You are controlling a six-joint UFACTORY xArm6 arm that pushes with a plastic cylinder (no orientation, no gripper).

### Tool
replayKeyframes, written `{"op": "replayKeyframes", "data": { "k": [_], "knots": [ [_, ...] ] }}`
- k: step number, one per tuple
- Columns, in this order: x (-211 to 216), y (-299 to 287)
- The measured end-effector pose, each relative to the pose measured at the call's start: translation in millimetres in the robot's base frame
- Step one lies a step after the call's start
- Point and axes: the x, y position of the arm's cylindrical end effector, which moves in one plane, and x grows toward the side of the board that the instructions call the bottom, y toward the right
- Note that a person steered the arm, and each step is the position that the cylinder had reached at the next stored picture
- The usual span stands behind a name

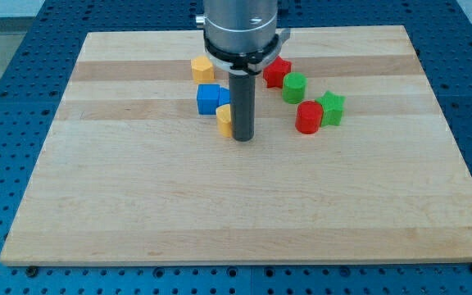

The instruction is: Point your arm at the yellow hexagon

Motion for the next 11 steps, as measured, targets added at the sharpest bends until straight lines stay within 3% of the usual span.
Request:
{"op": "replayKeyframes", "data": {
  "k": [3,4,5,7,9,11],
  "knots": [
    [-12,-31],
    [6,-58],
    [-4,-104],
    [-87,-149],
    [-161,-133],
    [-172,-71]
  ]
}}
